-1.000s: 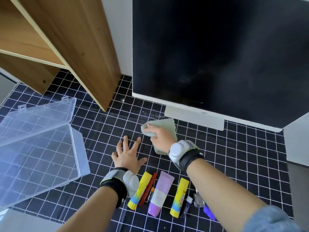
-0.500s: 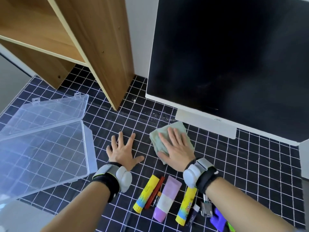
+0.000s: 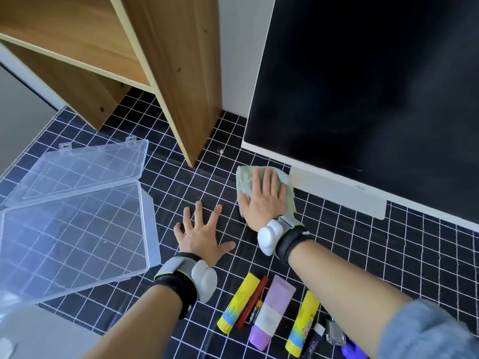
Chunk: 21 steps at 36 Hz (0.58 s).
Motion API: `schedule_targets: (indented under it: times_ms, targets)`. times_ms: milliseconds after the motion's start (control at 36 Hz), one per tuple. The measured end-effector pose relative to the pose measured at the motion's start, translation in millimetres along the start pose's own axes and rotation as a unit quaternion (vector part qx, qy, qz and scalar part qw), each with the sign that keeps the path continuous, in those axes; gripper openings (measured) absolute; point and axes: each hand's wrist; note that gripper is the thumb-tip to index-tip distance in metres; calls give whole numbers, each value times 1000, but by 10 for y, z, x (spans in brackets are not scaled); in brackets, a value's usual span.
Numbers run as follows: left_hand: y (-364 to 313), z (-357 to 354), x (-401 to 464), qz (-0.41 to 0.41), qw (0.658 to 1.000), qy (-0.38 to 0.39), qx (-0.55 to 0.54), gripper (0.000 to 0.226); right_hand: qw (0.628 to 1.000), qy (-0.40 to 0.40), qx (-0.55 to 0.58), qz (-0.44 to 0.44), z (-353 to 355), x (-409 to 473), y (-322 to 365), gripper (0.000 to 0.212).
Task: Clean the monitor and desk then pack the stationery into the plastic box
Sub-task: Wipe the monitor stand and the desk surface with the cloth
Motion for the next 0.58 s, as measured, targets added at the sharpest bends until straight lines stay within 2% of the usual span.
schedule_targets:
  times_ms: [278, 444, 583]
  targets:
    - [-9, 24, -13, -2, 1000, 7, -6, 99, 1000, -7, 13, 17, 35, 490, 40, 79]
    - [9, 7, -15, -7, 1000, 2, -11, 99, 997, -61, 21, 32, 27, 730, 56, 83]
    - [32, -21, 3, -6, 1000, 2, -16, 98, 995, -46, 83, -4, 25, 948, 187, 74]
Point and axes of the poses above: each hand's wrist, its own x-axis towards the middle knuckle, its own z-axis out of the back of the hand, y = z × x, and after that the axes turned 10 degrees about x, right-handed
